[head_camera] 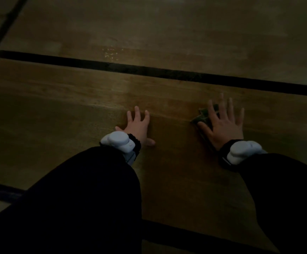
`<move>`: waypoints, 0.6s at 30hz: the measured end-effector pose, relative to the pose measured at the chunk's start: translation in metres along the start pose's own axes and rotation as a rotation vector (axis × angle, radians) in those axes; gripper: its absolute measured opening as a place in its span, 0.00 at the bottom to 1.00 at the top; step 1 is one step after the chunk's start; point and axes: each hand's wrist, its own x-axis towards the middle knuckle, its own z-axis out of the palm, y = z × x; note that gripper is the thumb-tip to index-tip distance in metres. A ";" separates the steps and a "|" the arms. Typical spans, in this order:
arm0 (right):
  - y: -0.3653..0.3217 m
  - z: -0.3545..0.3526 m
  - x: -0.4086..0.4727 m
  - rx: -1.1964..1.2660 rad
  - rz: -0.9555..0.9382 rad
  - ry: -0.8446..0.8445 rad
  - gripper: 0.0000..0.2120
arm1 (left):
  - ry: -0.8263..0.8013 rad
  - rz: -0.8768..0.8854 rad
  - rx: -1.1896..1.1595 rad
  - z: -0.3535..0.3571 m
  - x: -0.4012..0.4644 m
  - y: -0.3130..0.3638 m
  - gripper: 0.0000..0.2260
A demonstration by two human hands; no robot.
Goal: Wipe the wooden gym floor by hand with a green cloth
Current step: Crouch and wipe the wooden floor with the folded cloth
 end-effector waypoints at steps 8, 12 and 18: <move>-0.006 0.020 -0.012 0.014 0.005 -0.022 0.25 | 0.007 0.002 0.000 0.003 0.000 -0.007 0.48; -0.012 0.009 0.009 0.077 0.206 -0.031 0.25 | 0.008 0.008 -0.010 0.002 0.002 -0.006 0.48; -0.039 0.019 -0.024 -0.014 -0.077 -0.097 0.29 | 0.011 0.009 -0.008 0.001 -0.001 -0.007 0.47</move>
